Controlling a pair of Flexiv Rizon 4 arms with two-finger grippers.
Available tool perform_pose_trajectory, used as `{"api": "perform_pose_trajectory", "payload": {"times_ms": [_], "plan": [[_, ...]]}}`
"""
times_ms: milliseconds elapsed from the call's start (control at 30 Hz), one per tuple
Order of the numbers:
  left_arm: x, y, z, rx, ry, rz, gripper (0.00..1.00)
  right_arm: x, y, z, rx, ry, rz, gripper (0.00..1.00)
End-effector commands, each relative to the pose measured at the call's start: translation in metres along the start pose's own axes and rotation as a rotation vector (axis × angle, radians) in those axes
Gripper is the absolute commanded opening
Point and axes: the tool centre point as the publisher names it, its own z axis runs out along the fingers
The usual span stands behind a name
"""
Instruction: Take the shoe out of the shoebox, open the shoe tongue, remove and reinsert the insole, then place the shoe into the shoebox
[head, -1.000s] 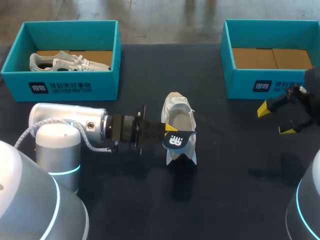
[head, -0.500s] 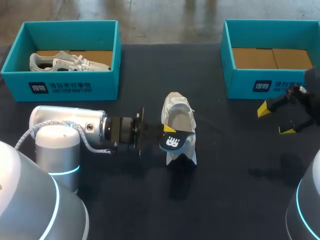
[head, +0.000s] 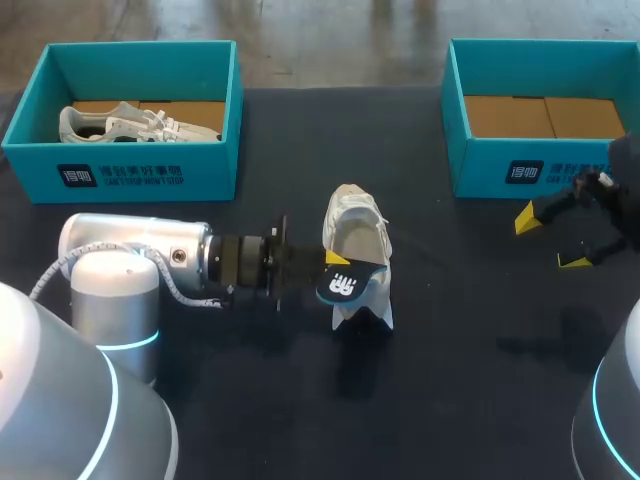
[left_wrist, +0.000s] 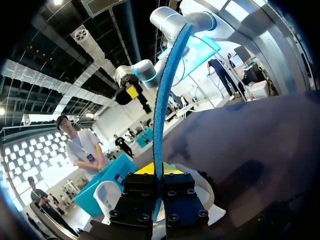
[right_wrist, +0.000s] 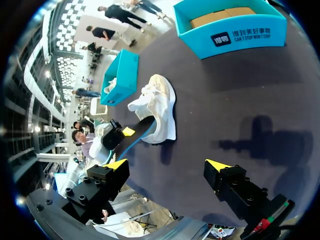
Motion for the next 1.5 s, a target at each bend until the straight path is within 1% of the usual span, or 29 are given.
{"api": "perform_pose_trajectory", "payload": {"times_ms": [33, 400, 1067, 1500], "plan": [[0.003, 0.003, 0.003, 0.001, -0.015, 0.005, 0.0, 0.0, -0.001, 0.001, -0.002, -0.003, 0.001, 1.0], [0.002, 0.009, 0.006, 0.004, -0.037, 0.018, 0.0, 0.0, -0.001, 0.001, -0.002, -0.003, 0.001, 1.0], [-0.002, 0.02, 0.01, -0.039, -0.054, 0.029, 0.0, 0.0, -0.001, 0.001, -0.002, -0.003, 0.001, 1.0], [0.0, 0.027, 0.011, -0.058, -0.053, 0.033, 0.0, 0.0, -0.001, 0.001, -0.002, -0.003, 0.001, 1.0]]}}
